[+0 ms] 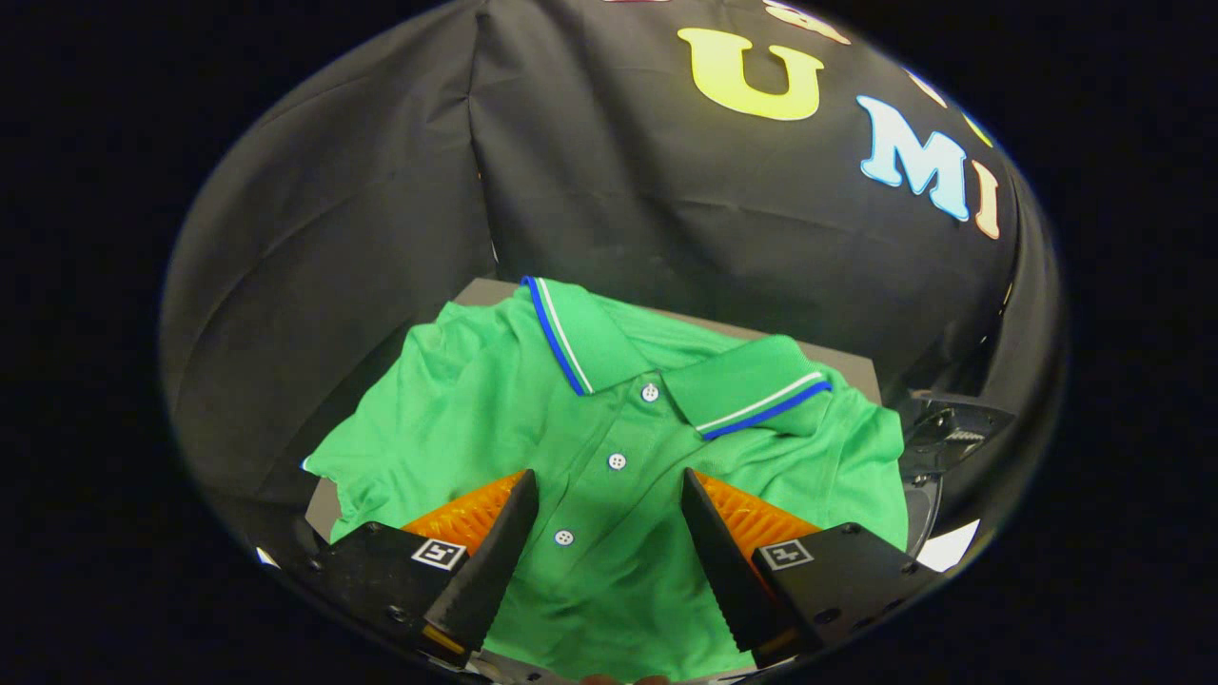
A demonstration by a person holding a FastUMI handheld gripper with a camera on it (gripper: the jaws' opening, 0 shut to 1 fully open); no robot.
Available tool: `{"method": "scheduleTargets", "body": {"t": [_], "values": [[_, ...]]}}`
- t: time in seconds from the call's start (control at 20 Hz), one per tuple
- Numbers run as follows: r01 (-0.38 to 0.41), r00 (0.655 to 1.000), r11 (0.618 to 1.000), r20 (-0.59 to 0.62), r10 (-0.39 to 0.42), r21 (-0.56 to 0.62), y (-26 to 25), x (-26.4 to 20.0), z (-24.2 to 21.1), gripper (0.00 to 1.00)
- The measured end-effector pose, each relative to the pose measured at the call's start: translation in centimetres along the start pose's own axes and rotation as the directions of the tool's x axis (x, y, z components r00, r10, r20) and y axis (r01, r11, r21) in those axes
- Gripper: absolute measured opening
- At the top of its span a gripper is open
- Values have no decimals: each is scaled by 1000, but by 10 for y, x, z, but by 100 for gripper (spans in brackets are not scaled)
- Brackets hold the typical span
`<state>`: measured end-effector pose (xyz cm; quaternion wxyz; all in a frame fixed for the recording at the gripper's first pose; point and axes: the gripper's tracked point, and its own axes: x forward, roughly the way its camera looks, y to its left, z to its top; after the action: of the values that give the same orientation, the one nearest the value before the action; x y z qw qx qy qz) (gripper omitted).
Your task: Put the clothes into the washing machine and then close the washing machine lid.
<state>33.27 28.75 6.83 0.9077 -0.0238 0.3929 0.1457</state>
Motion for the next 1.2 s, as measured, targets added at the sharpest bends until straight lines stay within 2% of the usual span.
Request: {"method": "scheduleTargets", "body": {"t": [0.45, 0.65, 0.75, 0.8, 0.95, 1.2], "values": [[5, 993, 1000, 119, -2, -23, 2, 1, -3, 98], [-21, 996, 1000, 81, 22, -8, -2, -12, -11, 46], [-66, 997, 997, 53, 65, 28, -1, -12, -12, 20], [-76, 995, 996, 65, 74, 36, -4, -10, -8, 20], [-92, 995, 995, 45, 90, 38, -7, -15, -13, 2], [-101, 988, 995, 124, 97, 18, -5, -33, 7, 2]]}}
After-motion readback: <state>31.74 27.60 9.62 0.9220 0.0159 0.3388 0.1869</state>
